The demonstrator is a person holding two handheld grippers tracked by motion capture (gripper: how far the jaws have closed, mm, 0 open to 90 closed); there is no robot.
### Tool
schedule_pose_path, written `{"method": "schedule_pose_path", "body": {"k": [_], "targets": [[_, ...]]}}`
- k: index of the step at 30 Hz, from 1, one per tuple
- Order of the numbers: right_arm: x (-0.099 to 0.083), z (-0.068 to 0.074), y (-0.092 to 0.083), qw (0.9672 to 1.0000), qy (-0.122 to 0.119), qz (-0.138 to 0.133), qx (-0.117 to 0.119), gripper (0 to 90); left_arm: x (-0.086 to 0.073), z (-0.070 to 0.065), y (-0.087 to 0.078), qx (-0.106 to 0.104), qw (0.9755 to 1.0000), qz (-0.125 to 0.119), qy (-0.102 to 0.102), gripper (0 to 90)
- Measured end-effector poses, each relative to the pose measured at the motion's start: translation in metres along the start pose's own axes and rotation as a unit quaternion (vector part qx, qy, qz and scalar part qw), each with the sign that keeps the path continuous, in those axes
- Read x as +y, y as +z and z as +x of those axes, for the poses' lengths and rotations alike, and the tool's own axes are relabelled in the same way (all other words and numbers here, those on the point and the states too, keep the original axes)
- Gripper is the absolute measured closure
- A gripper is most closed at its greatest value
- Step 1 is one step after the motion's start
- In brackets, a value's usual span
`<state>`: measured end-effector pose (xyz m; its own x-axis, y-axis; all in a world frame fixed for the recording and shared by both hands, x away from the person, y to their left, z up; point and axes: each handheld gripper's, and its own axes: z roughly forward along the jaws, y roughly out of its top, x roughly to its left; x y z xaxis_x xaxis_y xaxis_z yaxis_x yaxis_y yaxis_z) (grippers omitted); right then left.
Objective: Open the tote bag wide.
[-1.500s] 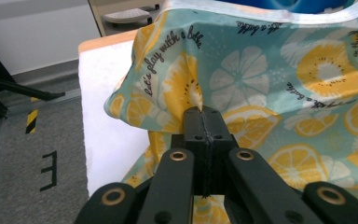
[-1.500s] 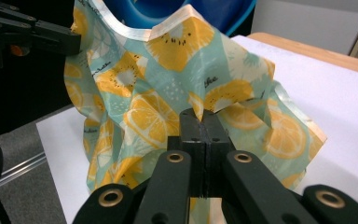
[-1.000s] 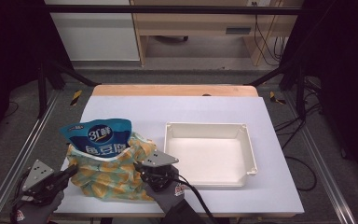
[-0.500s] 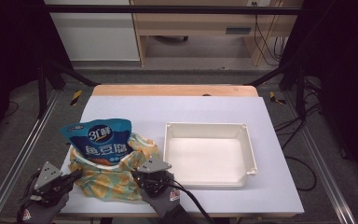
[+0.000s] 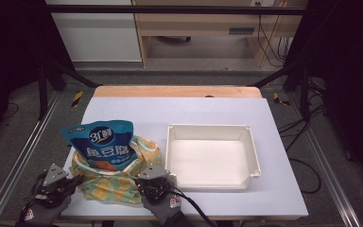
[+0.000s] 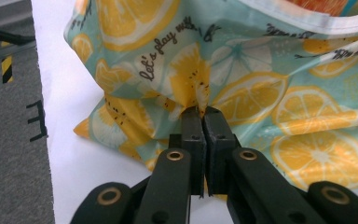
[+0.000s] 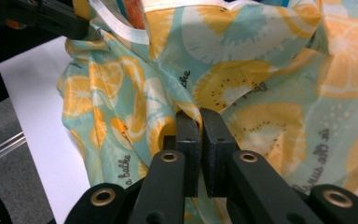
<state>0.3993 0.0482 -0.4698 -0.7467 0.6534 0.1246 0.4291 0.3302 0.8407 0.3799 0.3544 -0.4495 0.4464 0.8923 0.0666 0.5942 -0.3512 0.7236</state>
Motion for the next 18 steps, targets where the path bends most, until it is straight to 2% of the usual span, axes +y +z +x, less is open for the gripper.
{"method": "schedule_pose_path", "body": {"k": [6,13,18], "targets": [[-0.005,0.0,0.003,0.9998,-0.005,0.013,-0.015,86.7,-0.001,0.001,0.006,0.0,0.9998,0.022,0.004,88.0],[-0.01,0.001,0.006,0.9992,-0.012,0.031,-0.021,86.8,-0.003,0.004,0.011,0.004,0.9992,0.039,0.004,88.2],[-0.012,0.0,0.006,0.9989,-0.008,0.04,-0.025,86.9,-0.004,0.006,0.014,0.007,0.9987,0.05,0.0,88.5]]}}
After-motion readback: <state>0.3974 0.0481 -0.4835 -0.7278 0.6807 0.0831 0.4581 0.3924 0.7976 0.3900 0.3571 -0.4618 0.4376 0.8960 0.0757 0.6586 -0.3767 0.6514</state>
